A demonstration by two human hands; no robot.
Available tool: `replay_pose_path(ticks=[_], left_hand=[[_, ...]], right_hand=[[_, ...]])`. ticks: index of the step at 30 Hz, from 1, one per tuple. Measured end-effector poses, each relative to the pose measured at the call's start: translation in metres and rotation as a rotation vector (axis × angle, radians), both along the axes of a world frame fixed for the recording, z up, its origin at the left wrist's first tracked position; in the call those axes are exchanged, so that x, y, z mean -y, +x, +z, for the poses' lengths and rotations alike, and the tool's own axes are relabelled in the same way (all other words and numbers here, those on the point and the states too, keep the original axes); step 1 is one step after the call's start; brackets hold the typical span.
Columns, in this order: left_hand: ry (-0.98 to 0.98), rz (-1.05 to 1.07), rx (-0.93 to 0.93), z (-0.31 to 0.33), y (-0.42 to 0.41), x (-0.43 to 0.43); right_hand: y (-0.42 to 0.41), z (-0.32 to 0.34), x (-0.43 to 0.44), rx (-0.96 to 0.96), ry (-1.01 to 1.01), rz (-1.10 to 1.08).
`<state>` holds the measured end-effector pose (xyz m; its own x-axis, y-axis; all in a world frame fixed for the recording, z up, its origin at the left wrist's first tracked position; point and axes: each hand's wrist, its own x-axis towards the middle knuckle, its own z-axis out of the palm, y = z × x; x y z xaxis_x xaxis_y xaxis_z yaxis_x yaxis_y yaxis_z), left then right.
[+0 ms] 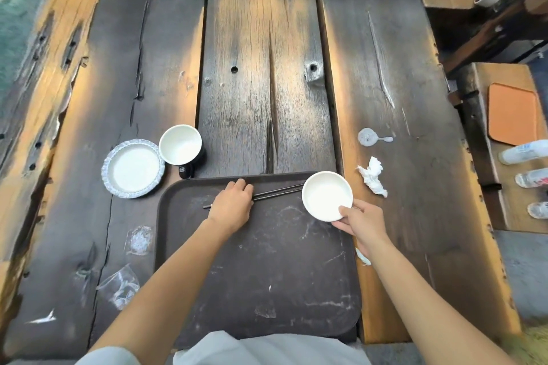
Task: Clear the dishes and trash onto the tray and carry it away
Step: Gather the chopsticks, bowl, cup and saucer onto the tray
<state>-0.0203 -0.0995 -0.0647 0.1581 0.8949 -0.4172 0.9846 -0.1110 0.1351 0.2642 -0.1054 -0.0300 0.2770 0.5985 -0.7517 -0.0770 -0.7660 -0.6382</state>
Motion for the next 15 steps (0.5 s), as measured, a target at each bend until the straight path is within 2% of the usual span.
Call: replay_pose_path(ticks=[4,15], left_hand=[[0.083,-0.037,-0.010,0.000,-0.004,0.000],[0.155,-0.176,-0.087,-0.001,-0.022,-0.014]], right_hand=[[-0.008,-0.002,0.003,-0.002,0.001,-0.013],[-0.012,-0.010,-0.001,-0.079,-0.025,-0.036]])
